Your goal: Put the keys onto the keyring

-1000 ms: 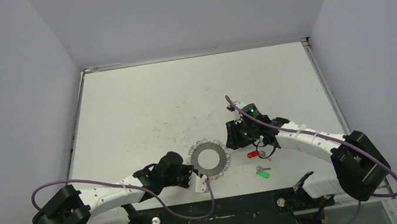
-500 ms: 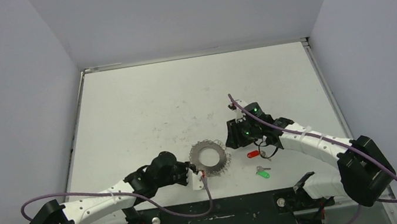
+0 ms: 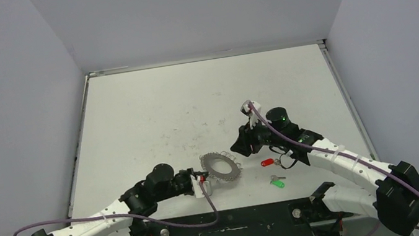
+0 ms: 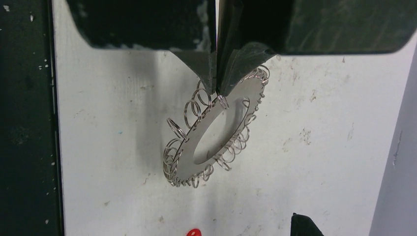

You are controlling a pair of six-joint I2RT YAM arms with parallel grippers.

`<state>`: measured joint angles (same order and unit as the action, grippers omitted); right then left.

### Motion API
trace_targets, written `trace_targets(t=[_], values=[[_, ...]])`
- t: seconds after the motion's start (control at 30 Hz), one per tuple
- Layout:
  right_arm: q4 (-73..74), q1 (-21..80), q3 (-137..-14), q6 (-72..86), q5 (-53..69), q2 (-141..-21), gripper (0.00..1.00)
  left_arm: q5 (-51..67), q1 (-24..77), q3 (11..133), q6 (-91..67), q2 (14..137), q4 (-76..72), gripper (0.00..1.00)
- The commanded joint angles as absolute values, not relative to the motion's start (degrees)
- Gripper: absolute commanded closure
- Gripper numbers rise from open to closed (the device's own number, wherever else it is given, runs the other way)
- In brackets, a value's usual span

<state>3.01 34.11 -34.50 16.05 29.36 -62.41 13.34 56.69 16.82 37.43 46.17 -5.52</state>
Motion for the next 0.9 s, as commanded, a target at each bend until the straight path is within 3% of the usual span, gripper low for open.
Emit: trace_targets(t=[0.0, 0.33, 0.57, 0.87], values=[[-10.21, 34.60, -31.38, 9.84, 37.42, -59.40, 0.59, 16.19, 56.87, 15.38, 29.34, 42.87, -13.25, 1.00], [-16.74, 45.29, -25.84, -18.14, 42.80, -54.18, 0.63, 19.63, 56.87, 12.75, 26.62, 38.72, -16.17, 1.00], [-20.27, 46.31, -26.62, -22.27, 46.75, -59.54, 0.71, 22.63, 56.87, 13.29, 27.76, 39.89, -16.12, 1.00], [-15.23, 46.92, -31.37, -28.21, 54.91, -65.67, 0.72, 23.75, 56.87, 13.78, 28.26, 40.38, -16.13, 1.00]])
